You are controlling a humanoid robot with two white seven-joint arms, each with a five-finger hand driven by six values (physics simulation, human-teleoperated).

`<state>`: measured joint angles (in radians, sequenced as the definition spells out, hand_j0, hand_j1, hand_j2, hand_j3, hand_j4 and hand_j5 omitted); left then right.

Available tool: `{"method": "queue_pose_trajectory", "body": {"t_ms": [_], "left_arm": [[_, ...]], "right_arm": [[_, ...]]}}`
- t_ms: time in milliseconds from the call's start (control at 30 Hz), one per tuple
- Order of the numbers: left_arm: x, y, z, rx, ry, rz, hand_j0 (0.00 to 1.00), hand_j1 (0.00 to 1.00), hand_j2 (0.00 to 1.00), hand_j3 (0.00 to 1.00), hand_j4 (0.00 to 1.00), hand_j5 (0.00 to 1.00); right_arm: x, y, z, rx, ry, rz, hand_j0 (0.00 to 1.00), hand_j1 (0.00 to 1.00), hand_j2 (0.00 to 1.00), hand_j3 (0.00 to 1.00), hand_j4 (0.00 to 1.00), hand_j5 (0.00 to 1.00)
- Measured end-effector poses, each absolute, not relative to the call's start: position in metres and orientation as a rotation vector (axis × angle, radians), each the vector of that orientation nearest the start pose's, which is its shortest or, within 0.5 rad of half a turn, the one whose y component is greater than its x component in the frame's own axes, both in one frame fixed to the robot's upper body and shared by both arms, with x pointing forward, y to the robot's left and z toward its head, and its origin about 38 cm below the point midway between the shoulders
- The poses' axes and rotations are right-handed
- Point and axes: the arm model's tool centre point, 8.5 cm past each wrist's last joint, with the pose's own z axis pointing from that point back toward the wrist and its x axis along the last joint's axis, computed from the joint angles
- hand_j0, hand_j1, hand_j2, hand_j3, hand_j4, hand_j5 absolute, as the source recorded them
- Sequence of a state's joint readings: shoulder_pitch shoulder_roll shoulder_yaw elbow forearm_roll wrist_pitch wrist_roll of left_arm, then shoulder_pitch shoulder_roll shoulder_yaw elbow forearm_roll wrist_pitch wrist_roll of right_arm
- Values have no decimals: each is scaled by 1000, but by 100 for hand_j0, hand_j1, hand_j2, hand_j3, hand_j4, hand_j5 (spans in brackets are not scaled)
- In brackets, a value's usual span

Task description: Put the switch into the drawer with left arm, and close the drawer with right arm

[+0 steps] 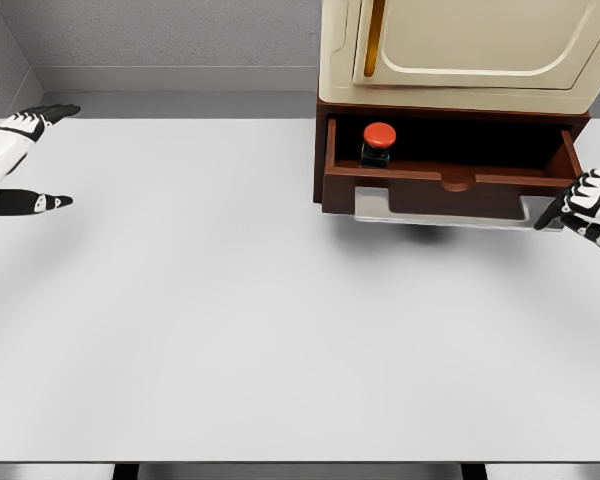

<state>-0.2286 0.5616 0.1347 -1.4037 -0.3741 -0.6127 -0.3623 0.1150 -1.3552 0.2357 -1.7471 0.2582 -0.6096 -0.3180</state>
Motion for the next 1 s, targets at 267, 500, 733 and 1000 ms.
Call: {"method": "queue_pose_trajectory", "body": {"t_ms": [267, 500, 733, 1000], "left_arm": [[401, 405, 205, 633, -1777, -1242, 100, 100, 100, 100, 100, 100], [402, 405, 205, 634, -1779, -1241, 100, 100, 100, 100, 100, 100], [401, 405, 205, 633, -1778, -1241, 100, 100, 100, 100, 100, 100], [401, 405, 205, 633, -1777, -1241, 100, 100, 100, 100, 100, 100]], "right_arm": [[314, -412, 247, -601, -1793, 1625, 49, 49, 49, 49, 49, 49], [316, -416, 242, -612, -1793, 1599, 49, 49, 49, 49, 49, 49], [314, -402, 239, -579, -1846, 1570, 50, 50, 50, 50, 50, 50], [314, -389, 240, -561, -1911, 1535, 51, 51, 51, 51, 51, 51]]}}
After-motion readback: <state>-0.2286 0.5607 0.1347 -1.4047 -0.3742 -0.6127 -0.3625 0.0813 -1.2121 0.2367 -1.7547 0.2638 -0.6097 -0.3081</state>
